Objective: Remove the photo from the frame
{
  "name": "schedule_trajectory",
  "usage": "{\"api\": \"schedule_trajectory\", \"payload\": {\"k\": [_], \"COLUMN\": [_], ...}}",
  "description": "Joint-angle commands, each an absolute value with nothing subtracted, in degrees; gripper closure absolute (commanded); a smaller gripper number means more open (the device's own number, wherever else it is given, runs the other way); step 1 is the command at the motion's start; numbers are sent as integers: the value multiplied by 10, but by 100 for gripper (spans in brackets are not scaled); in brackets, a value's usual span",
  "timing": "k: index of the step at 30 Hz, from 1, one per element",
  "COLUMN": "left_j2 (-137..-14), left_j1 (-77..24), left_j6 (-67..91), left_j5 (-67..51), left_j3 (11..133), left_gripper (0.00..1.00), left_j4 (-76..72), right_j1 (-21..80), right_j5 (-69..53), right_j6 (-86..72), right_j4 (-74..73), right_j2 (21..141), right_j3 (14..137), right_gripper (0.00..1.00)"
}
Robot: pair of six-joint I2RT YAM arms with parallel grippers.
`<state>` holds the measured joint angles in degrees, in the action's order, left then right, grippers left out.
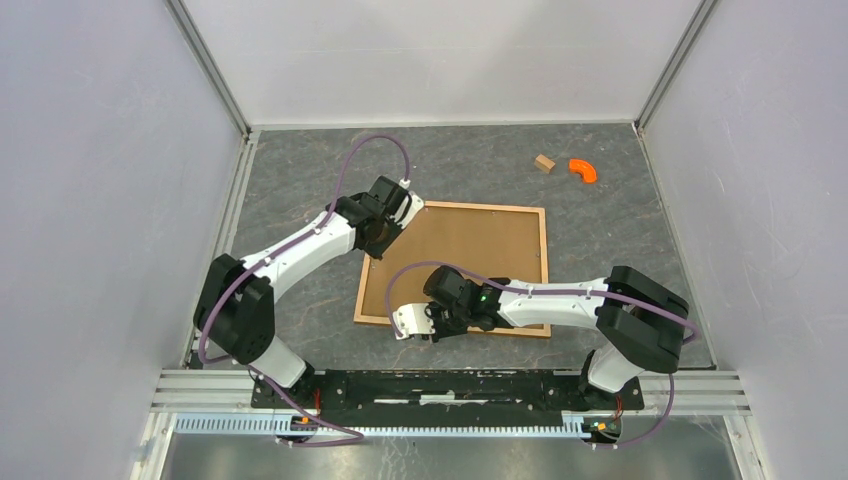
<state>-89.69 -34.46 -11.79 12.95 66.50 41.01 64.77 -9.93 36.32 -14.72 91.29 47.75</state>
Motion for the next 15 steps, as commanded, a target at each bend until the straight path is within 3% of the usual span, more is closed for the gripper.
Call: {"api": "schedule_trajectory", "payload": {"k": [1,15], "left_j2": [-886,-827], "left_j1": [-342,-342], "left_j6": [-139,-67], "left_j5": [124,123], "left_j3": [657,602], "left_gripper": [98,98], "left_j4": [394,354], "right_j1": [658,658], "right_j5": [-124,-114], "right_j6": [382,372], "right_j4": [-179,-174], "right_j2": [933,932], "right_j3": [455,456], "right_gripper": [100,100]}}
